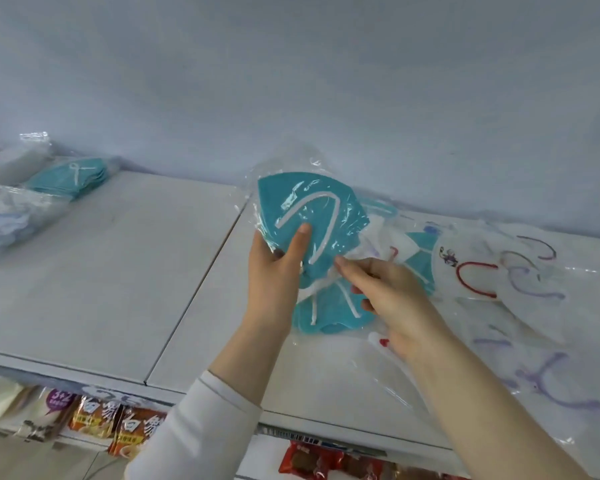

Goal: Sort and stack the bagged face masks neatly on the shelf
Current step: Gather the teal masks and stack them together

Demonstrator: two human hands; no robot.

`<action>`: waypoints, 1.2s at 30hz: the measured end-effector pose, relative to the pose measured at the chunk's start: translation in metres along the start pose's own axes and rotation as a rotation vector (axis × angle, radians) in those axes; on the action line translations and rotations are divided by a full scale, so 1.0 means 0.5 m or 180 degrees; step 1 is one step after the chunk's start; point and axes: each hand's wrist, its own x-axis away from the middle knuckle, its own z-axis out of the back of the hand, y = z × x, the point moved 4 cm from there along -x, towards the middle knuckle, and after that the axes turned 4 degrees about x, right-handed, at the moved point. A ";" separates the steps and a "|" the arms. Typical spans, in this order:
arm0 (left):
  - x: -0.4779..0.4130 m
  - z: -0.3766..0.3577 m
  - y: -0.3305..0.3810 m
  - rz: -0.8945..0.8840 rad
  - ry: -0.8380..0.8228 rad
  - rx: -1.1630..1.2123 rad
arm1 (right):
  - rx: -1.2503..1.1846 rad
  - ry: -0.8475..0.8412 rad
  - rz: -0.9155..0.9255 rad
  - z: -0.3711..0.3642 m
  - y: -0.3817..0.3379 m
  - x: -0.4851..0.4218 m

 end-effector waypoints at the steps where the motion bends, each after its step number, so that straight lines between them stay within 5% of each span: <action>1: -0.009 0.018 0.005 -0.0002 0.0145 -0.0010 | 0.0475 -0.0101 0.0185 0.003 0.002 -0.006; 4: -0.036 0.080 0.019 -0.0038 0.0663 0.0103 | 0.2181 0.0166 0.1126 0.028 0.010 -0.032; 8: -0.052 0.133 0.021 0.0016 0.1025 0.0278 | 0.3666 -0.0268 0.2127 -0.030 0.028 -0.055; 18: -0.032 0.153 0.017 0.0106 0.0941 0.0299 | 0.4410 -0.1297 0.2257 -0.038 0.047 -0.041; 27: -0.040 0.150 0.034 0.0101 0.0913 0.0371 | 0.4249 0.0022 0.4021 -0.044 0.032 -0.008; 31: -0.056 0.155 0.056 -0.0014 0.0956 0.0484 | 0.3070 0.0672 0.3543 0.019 -0.034 0.001; 36: -0.067 0.136 0.048 -0.0029 0.0820 0.0388 | 0.1364 0.1295 0.1733 0.127 -0.055 -0.043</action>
